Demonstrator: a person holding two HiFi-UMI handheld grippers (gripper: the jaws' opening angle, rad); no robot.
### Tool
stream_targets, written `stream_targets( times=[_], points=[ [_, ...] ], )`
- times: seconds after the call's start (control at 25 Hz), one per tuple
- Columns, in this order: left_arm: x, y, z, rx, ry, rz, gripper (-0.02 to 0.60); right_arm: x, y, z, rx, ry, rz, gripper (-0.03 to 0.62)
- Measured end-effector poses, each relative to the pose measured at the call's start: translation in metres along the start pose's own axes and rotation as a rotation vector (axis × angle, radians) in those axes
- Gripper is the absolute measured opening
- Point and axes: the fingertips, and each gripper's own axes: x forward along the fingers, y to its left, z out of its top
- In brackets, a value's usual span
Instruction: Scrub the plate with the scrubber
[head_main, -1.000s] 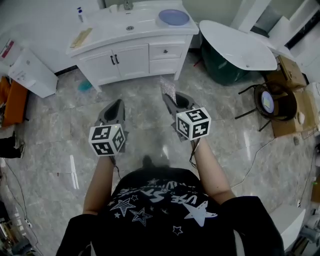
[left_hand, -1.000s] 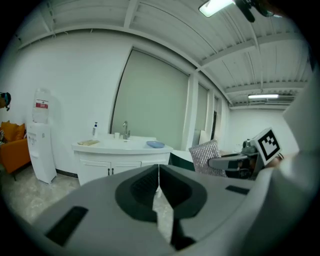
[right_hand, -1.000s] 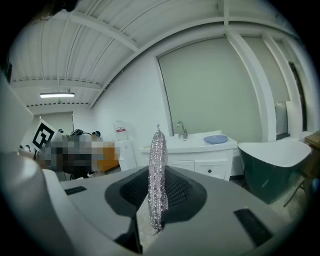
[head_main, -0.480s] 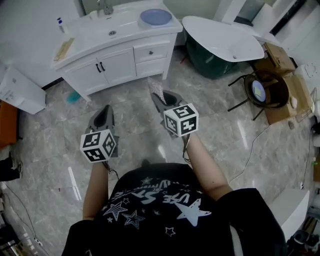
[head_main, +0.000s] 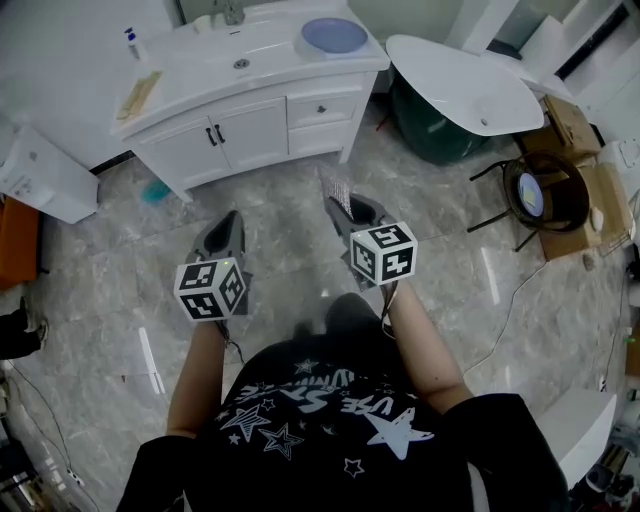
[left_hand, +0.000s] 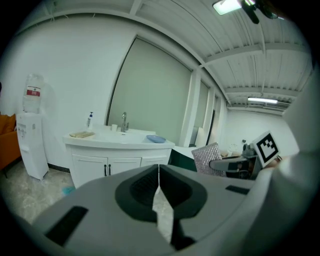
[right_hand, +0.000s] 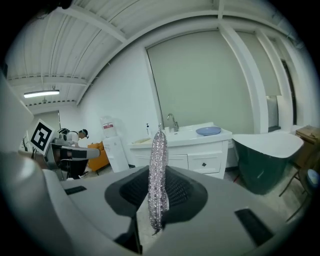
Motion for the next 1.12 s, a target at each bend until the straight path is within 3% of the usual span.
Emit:
stream_targets(
  times=[0.4, 0.6, 0.8, 1.12],
  points=[
    [0.075, 0.010, 0.015, -0.028, 0.025, 0.064, 0.018, 0.070, -0.069, 0.024, 0.054, 0.012, 0.059, 0.081],
    [0.116, 0.011, 0.044, -0.037, 0.000, 0.105, 0.017, 0.108, -0.106, 0.054, 0.039, 0.015, 0.096, 0.081],
    [0.147, 0.010, 0.055, -0.043, 0.013, 0.144, 0.018, 0.136, -0.137, 0.068, -0.061, 0.056, 0.118, 0.081],
    [0.174, 0.012, 0.069, -0.056, 0.003, 0.236, 0.017, 0.175, -0.174, 0.094, -0.034, 0.053, 0.186, 0.081]
  ],
)
